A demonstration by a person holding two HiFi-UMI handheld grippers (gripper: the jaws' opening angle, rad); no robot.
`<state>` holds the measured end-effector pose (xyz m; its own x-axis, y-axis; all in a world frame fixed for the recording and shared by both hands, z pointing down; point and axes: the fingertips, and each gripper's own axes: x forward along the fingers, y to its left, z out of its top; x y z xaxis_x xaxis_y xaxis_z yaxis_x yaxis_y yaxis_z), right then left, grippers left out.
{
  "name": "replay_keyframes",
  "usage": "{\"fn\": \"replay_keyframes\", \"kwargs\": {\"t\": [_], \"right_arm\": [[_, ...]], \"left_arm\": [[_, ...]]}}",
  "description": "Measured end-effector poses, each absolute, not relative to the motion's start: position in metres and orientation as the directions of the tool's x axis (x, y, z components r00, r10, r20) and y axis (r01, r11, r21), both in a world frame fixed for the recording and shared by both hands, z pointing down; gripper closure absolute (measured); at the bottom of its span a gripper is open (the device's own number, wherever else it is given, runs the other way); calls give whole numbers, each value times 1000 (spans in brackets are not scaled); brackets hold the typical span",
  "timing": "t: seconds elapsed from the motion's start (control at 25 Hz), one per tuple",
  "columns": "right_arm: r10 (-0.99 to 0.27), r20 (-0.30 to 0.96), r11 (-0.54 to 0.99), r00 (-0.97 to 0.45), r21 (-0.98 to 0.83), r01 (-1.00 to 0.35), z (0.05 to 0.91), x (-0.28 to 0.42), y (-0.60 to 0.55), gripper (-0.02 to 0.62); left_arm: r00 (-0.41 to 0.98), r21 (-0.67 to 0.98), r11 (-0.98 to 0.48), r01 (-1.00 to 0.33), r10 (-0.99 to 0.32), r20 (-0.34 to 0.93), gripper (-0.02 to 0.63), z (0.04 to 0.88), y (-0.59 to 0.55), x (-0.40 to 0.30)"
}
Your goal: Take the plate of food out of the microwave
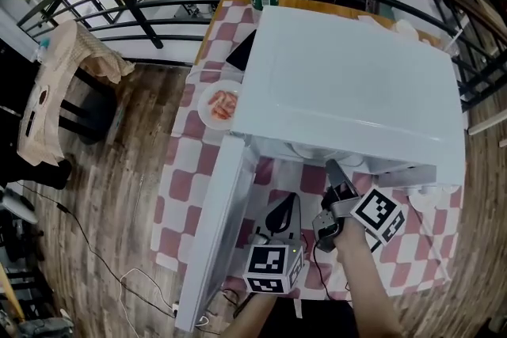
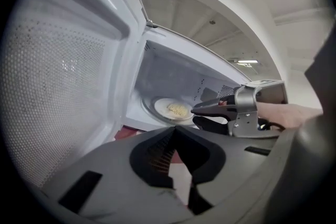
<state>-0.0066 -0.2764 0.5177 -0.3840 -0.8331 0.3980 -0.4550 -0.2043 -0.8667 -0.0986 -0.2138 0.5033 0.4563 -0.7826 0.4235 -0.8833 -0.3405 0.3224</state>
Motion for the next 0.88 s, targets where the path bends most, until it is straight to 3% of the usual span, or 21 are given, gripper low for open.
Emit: {"fn": "replay_keyframes", "kwargs": {"t": [0.88], "right_arm": [[-788, 501, -359, -357, -846, -393, 544, -1, -296, 479]], "left_arm": [[427, 331, -300, -895, -792, 436, 594, 506, -218, -98]]}}
